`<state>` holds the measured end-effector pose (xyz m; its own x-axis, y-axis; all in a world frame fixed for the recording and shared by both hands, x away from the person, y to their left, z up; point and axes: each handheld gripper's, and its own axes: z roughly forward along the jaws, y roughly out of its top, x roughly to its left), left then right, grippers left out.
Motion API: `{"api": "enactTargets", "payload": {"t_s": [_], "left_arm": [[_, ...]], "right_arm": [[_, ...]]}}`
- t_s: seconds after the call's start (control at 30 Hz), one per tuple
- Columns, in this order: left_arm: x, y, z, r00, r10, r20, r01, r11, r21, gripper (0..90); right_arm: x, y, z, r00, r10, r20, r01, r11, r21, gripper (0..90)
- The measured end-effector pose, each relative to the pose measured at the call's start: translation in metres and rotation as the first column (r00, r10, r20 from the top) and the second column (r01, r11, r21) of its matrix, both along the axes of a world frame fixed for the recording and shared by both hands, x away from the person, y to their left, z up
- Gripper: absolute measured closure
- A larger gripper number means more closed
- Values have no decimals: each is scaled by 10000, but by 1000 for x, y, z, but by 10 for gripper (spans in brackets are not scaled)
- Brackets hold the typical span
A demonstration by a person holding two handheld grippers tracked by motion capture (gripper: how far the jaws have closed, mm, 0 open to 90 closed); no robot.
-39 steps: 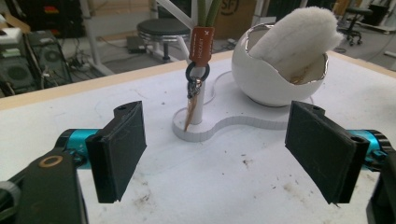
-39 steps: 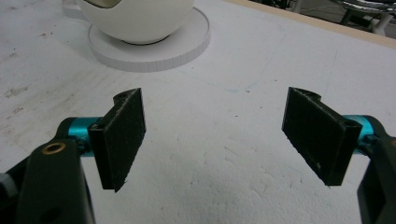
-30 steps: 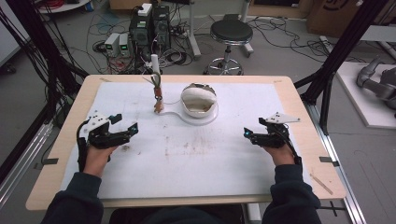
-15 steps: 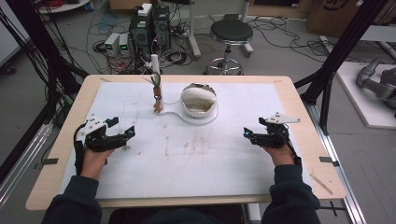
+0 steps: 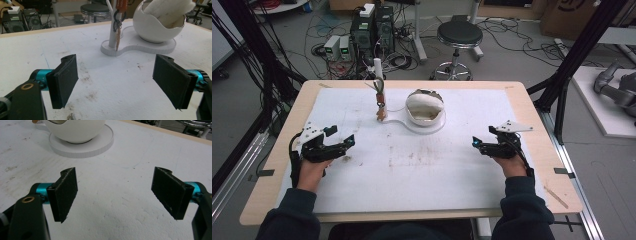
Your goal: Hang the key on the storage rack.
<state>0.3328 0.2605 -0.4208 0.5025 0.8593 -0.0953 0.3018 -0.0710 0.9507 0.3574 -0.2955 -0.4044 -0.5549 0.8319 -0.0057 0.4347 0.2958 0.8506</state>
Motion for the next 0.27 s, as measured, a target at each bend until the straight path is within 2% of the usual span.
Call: {"api": "enactTargets", "payload": {"t_s": [0.27], "left_arm": [[2, 0, -1, 9999, 48, -97, -48, 10000, -9, 201]], "right_arm": [[2, -2, -1, 10000, 0, 7, 0, 10000, 64, 213]]}}
